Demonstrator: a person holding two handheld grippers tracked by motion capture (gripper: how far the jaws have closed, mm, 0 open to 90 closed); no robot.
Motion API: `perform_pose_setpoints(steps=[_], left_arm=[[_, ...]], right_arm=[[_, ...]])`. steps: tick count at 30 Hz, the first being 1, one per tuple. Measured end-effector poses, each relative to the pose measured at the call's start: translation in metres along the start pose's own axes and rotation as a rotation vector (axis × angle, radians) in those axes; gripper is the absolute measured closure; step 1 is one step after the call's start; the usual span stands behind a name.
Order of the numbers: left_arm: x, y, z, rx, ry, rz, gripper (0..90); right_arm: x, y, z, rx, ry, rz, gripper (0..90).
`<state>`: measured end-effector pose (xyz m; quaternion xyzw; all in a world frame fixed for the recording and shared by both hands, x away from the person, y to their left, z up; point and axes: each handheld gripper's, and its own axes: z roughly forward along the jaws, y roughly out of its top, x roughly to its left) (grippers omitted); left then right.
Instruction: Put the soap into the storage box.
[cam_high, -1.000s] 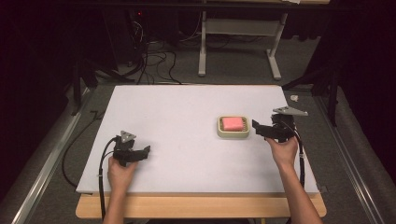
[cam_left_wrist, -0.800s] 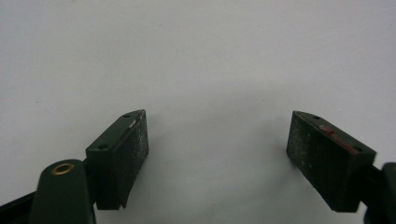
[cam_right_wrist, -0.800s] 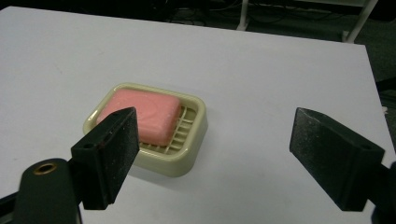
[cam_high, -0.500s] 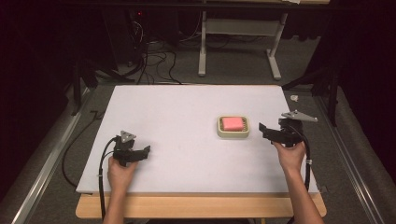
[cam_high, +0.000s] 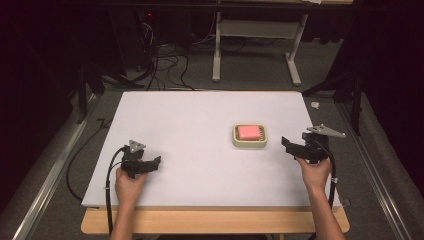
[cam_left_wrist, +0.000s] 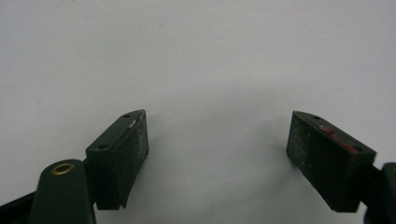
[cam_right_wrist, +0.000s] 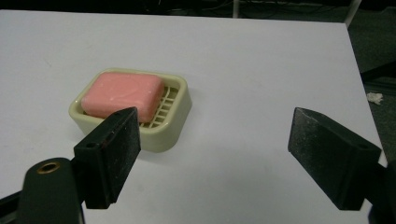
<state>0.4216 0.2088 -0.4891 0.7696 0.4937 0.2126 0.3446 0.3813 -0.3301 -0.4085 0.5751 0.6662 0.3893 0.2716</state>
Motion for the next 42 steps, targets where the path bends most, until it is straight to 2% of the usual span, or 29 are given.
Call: perform_pose_setpoints(steps=[11, 19, 25, 34, 42], left_arm=[[0.0, 0.0, 0.0, 0.0, 0.0, 0.0, 21.4], [0.0, 0.0, 0.0, 0.0, 0.001, 0.001, 21.5], [0.0, 0.0, 0.0, 0.0, 0.001, 0.001, 21.4], [0.0, 0.0, 0.0, 0.0, 0.001, 0.001, 21.4], [0.0, 0.0, 0.0, 0.0, 0.001, 0.001, 21.4]], right_arm=[[-0.003, -0.012, 0.001, 0.012, 0.009, 0.018, 17.8], [-0.005, -0.024, 0.008, 0.047, 0.009, 0.024, 18.3], [-0.005, -0.031, 0.016, 0.077, 0.01, 0.009, 19.1], [-0.003, -0.04, 0.026, 0.108, 0.006, 0.013, 19.7], [0.001, -0.049, 0.039, 0.15, -0.007, -0.012, 20.1]])
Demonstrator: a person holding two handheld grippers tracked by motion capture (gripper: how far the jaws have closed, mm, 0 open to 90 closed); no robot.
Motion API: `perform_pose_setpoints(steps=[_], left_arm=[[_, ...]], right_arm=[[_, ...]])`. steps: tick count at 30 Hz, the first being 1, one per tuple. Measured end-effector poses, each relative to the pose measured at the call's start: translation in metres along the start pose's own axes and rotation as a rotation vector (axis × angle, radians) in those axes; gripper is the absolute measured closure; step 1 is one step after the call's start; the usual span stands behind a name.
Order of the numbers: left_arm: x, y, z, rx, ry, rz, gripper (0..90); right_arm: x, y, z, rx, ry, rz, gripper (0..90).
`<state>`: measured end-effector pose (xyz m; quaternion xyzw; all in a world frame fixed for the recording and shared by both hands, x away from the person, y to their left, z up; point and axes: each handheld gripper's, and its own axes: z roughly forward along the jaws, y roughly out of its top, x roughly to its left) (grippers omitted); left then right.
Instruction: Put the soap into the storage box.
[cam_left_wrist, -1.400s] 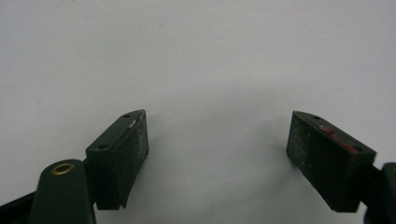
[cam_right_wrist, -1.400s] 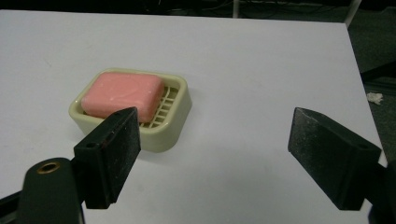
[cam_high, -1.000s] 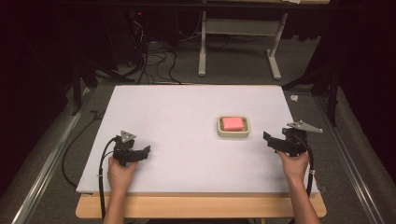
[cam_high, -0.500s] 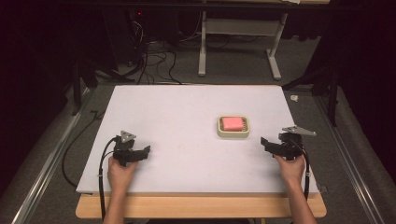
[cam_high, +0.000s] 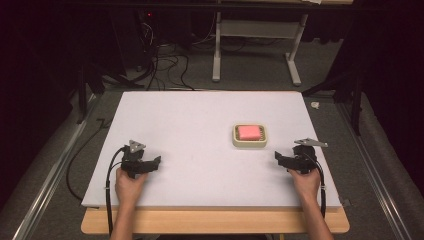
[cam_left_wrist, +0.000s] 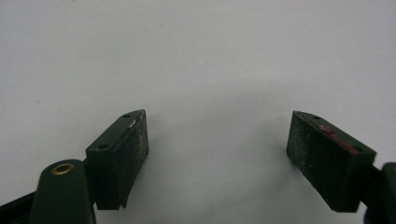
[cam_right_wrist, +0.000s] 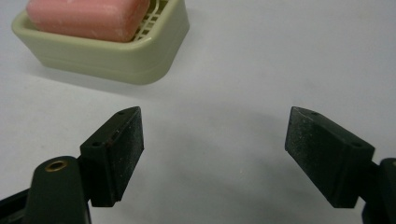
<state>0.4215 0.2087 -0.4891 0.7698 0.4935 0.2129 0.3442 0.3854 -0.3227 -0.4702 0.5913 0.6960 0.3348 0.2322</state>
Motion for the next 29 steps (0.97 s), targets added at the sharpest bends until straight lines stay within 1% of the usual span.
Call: perform_pose_setpoints(steps=[1, 2, 6, 10, 13, 14, 15, 16, 29], left_arm=[[0.0, 0.0, 0.0, 0.0, 0.0, 0.0, 21.4], [0.0, 0.0, 0.0, 0.0, 0.0, 0.0, 21.4], [0.0, 0.0, 0.0, 0.0, 0.0, 0.001, 21.4], [0.0, 0.0, 0.0, 0.0, 0.001, 0.0, 21.4], [0.0, 0.0, 0.0, 0.0, 0.0, 0.0, 21.4], [0.0, 0.0, 0.0, 0.0, 0.001, 0.001, 21.4], [0.0, 0.0, 0.0, 0.0, 0.001, 0.001, 21.4], [0.0, 0.0, 0.0, 0.0, 0.0, 0.001, 21.4], [0.0, 0.0, 0.0, 0.0, 0.0, 0.001, 21.4]], right_arm=[[0.0, 0.0, 0.0, 0.0, 0.0, 0.0, 20.1], [0.0, -0.002, 0.003, 0.013, -0.006, -0.003, 20.1], [0.0, -0.003, 0.005, 0.018, -0.019, -0.006, 20.2], [0.0, -0.005, 0.008, 0.036, -0.033, -0.015, 20.2], [0.001, -0.005, 0.01, 0.042, -0.045, -0.03, 20.5], [0.004, -0.005, 0.011, 0.052, -0.063, -0.046, 20.3], [0.004, -0.005, 0.011, 0.052, -0.063, -0.046, 20.3], [0.006, -0.005, 0.012, 0.052, -0.074, -0.068, 20.1], [0.005, -0.006, 0.012, 0.048, -0.068, -0.06, 20.1]])
